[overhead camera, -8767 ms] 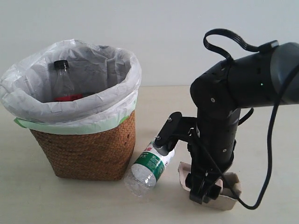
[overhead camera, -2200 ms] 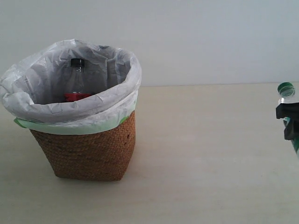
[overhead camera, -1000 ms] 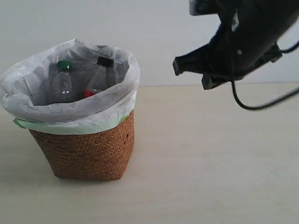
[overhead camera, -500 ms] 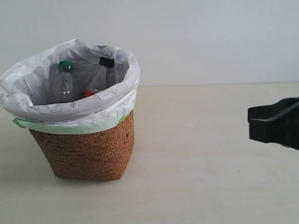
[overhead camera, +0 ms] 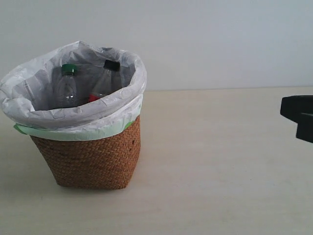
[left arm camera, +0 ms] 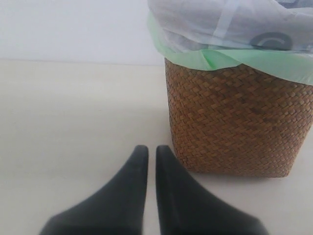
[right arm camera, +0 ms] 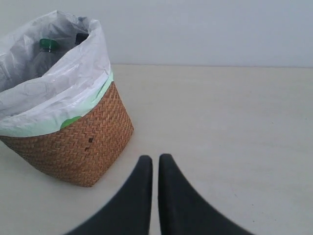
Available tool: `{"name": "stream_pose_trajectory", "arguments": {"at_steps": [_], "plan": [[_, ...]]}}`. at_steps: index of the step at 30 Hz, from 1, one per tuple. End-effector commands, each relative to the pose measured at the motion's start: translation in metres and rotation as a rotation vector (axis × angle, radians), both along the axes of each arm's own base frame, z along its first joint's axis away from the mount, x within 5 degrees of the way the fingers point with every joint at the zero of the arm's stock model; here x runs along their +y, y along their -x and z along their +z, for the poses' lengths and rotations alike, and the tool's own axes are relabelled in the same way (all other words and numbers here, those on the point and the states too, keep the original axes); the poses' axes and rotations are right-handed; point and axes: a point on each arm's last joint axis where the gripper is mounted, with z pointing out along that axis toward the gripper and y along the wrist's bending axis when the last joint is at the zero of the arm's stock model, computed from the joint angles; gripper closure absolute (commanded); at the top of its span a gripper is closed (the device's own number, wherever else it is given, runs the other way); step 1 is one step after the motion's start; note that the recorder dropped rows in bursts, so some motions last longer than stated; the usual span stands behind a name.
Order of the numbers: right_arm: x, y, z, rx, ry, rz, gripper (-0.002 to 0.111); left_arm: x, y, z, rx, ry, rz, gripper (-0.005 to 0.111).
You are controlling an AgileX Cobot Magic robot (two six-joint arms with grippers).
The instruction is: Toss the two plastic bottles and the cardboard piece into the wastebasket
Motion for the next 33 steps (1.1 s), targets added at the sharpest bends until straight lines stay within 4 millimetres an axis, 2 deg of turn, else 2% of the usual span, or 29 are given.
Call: {"name": "stream_pose_trajectory", "arguments": {"at_steps": [1, 5, 9, 13, 18, 22, 24, 29, 33], "plan": [[-0.004, 0.004, 0.003, -0.024, -0.007, -0.006, 0.108, 0.0, 0.0, -0.001, 0.0, 0.007, 0.005, 0.101], [-0.02, 0.02, 0.009, -0.015, -0.096, -0.076, 0.108, 0.0, 0.0, -0.001, 0.0, 0.007, 0.005, 0.101], [-0.032, 0.036, 0.005, -0.131, -0.208, -0.11, 0.108, 0.0, 0.0, -0.001, 0.0, 0.007, 0.005, 0.101], [-0.036, 0.045, -0.015, -0.312, -0.328, -0.09, 0.108, 0.0, 0.0, -0.001, 0.0, 0.007, 0.005, 0.101], [-0.042, 0.055, -0.054, -0.374, -0.377, -0.105, 0.108, 0.0, 0.0, -0.001, 0.0, 0.007, 0.005, 0.101], [-0.048, 0.061, -0.085, -0.355, -0.382, -0.153, 0.108, 0.0, 0.0, -0.001, 0.0, 0.007, 0.005, 0.101], [-0.049, 0.064, -0.083, -0.395, -0.379, -0.156, 0.108, 0.0, 0.0, -0.001, 0.0, 0.007, 0.005, 0.101], [-0.054, 0.069, -0.091, -0.405, -0.218, -0.18, 0.108, 0.0, 0.0, -0.001, 0.0, 0.007, 0.005, 0.101], [-0.057, 0.07, -0.103, -0.327, -0.1, -0.22, 0.108, 0.0, 0.0, -0.001, 0.0, 0.007, 0.005, 0.101]]}}
